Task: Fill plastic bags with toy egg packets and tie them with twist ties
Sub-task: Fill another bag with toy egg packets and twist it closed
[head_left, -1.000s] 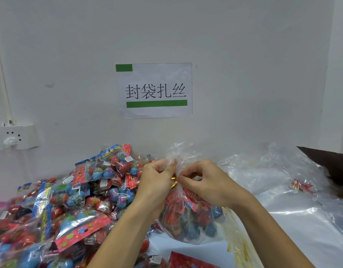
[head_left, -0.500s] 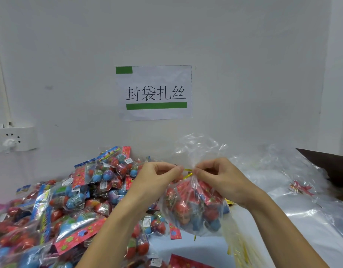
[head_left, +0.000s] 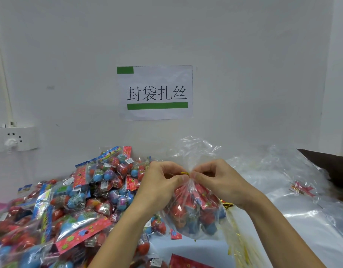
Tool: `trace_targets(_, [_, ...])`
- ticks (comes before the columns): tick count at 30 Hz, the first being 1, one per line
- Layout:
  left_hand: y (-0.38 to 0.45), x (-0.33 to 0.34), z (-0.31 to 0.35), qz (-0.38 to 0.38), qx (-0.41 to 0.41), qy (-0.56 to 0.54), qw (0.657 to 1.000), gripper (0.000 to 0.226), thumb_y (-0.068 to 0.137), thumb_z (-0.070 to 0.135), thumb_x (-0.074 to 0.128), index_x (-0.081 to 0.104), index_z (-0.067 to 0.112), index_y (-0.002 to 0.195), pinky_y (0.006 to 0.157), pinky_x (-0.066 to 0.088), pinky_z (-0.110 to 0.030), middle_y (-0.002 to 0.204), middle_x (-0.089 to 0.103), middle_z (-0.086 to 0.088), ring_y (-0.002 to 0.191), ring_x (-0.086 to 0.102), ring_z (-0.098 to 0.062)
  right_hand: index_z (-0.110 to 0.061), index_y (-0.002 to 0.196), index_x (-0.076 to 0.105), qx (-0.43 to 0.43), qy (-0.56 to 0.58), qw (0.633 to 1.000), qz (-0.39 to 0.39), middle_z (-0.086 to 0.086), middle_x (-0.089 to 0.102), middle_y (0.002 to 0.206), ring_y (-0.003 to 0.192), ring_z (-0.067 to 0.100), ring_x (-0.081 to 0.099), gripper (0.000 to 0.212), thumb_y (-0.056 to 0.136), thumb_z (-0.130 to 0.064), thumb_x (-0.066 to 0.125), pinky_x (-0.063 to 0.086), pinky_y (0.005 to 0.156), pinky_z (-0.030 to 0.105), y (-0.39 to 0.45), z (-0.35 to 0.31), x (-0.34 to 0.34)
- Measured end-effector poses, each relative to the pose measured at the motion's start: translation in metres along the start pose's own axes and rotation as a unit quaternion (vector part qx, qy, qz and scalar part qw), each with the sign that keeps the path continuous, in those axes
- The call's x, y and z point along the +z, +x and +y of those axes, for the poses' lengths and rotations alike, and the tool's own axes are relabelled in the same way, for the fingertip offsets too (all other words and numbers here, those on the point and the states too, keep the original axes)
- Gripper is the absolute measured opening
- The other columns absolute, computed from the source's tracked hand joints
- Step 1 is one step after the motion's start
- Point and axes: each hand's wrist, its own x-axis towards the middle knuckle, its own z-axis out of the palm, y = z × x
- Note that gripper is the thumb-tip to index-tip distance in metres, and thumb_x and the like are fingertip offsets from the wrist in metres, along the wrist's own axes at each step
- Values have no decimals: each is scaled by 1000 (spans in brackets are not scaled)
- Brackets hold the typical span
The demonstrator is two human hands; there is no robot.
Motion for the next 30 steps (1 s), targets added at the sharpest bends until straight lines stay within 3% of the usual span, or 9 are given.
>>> trace_targets(3, [1, -1, -2, 7, 5, 8, 1000, 25, 81, 1, 77, 79, 25, 74, 65, 50, -16, 73, 75, 4, 70, 71, -8, -7, 78, 77, 10, 5, 1000, -9, -7, 58, 55, 53, 5, 50, 27, 99, -16, 61, 40, 55, 19, 0, 1, 0])
trace_targets(6, [1, 0, -2, 21, 19, 32, 999, 29, 80, -2, 76, 79, 26, 72, 64, 51, -17, 70, 75, 5, 67, 70, -8, -7, 77, 76, 16, -2, 1000, -11, -5, 56, 55, 52, 7, 47, 27, 98, -17, 61, 38, 53, 18, 0, 1, 0])
trace_targets(10, [-2, 3, 0, 46, 65, 72, 994, 40, 80, -8, 73, 76, 31, 70, 65, 50, -11, 70, 73, 12, 69, 69, -2, -17, 68, 73, 20, 0, 1000, -17, -10, 53, 51, 47, 3, 45, 34, 99, -17, 60, 36, 49, 13, 0, 1, 0])
trace_targets(13, [-3, 3, 1, 61, 111, 96, 987, 36, 79, -10, 73, 78, 25, 72, 64, 50, -11, 70, 72, 16, 68, 67, 0, -13, 66, 69, 27, -4, 999, -18, -10, 48, 51, 48, 5, 43, 37, 100, -19, 58, 36, 51, 16, 0, 2, 0])
trace_targets(18, [-4, 3, 5, 78, 203, 170, 961, 25, 76, -9, 77, 79, 16, 74, 57, 39, -5, 60, 60, 26, 58, 56, 4, -23, 68, 72, 31, 19, 999, -20, -3, 54, 59, 55, 10, 47, 36, 101, -21, 58, 39, 55, 21, 0, 1, 1])
trace_targets(23, [-4, 3, 5, 84, 241, 220, 941, 22, 77, -9, 78, 80, 12, 79, 59, 38, -1, 68, 55, 27, 64, 56, 9, -20, 72, 74, 35, 43, 998, -28, -4, 52, 58, 52, 7, 46, 34, 101, -22, 57, 39, 53, 17, -1, 0, -1])
trace_targets(26, [-6, 2, 5, 82, 268, 247, 928, 20, 79, -8, 77, 81, 12, 83, 55, 42, -9, 69, 63, 10, 58, 55, -1, -11, 78, 75, 37, 53, 998, -21, -4, 49, 57, 50, 7, 42, 32, 102, -22, 57, 36, 50, 17, -1, 0, -1])
trace_targets(30, [-4, -2, 4, 72, 321, 289, 899, 29, 75, -17, 75, 81, 9, 84, 48, 49, -33, 67, 63, -2, 60, 56, -17, -18, 67, 72, 39, 62, 997, 0, -7, 46, 52, 47, 6, 40, 38, 102, -20, 57, 34, 49, 17, -1, 0, 2])
